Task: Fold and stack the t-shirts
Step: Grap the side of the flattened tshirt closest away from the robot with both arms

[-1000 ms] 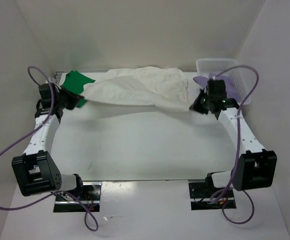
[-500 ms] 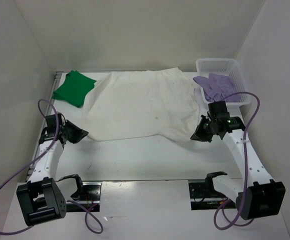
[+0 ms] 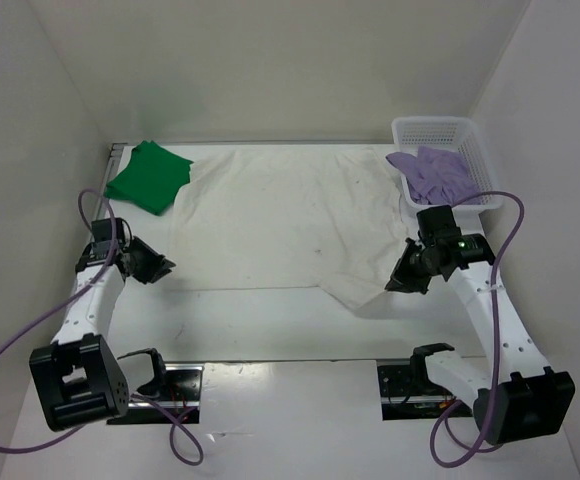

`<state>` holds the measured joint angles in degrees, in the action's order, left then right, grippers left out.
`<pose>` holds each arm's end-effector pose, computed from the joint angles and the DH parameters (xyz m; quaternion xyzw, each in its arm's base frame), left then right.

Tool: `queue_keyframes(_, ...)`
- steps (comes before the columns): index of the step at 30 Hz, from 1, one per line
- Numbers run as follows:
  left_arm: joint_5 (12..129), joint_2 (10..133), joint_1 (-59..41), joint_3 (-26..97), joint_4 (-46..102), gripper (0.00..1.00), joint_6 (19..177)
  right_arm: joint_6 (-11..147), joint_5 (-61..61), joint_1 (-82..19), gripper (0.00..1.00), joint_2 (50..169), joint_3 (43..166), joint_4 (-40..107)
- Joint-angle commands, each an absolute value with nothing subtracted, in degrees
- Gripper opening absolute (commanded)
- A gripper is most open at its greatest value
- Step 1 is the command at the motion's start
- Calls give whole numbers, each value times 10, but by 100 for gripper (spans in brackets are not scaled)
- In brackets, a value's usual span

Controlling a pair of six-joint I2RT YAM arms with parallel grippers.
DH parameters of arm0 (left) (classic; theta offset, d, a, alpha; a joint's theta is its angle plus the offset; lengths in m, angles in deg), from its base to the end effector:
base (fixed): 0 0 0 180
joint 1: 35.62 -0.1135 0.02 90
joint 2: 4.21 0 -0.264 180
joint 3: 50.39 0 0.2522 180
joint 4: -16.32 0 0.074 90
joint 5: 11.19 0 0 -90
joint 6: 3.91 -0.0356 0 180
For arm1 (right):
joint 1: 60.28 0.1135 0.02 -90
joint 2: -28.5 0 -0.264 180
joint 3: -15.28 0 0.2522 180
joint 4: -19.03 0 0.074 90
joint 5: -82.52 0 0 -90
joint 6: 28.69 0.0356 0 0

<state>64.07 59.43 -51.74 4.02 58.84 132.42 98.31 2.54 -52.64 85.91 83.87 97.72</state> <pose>0.2128 0.0521 0.2244 -0.4498 0.8231 -0.2017 0.2821 0.1646 0.0283 0.2841 0.2311 0.9495 0.1530 0.1472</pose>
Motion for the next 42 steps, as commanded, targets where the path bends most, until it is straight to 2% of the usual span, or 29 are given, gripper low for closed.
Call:
queue_keyframes(1,669,622,-526,43,590,32,1313,981,11,-523,0,866,847,945)
queue_keyframes(4,707,607,-526,-7,553,41,1406,981,29,-523,0,872,838,929)
queue_keyframes(6,726,607,-531,-26,526,51,1424,981,21,-523,0,872,838,923)
queue_keyframes(8,738,628,-531,-26,507,55,1431,981,21,-523,0,872,838,923)
queue_keyframes(10,738,648,-536,-32,500,55,1443,974,21,-523,0,878,838,923)
queue_keyframes(13,745,656,-536,-45,491,46,1468,974,21,-523,0,878,838,918)
queue_keyframes(18,751,666,-536,-63,477,40,1479,969,27,-523,0,878,838,905)
queue_keyframes(31,746,654,-536,-100,475,44,1490,969,38,-523,0,883,838,894)
queue_keyframes(33,746,659,-536,-100,460,40,1490,969,38,-523,0,884,838,889)
queue_keyframes(35,746,666,-536,-100,446,29,1490,969,38,-523,0,884,838,889)
queue_keyframes(37,746,673,-536,-100,439,16,1484,969,38,-523,0,884,838,889)
queue_keyframes(38,746,673,-536,-87,439,4,1473,969,32,-523,0,884,838,889)
queue_keyframes(39,740,668,-536,-79,439,0,1465,969,32,-523,0,884,838,889)
queue_keyframes(42,740,647,-536,-21,505,0,1415,974,21,-523,0,884,838,894)
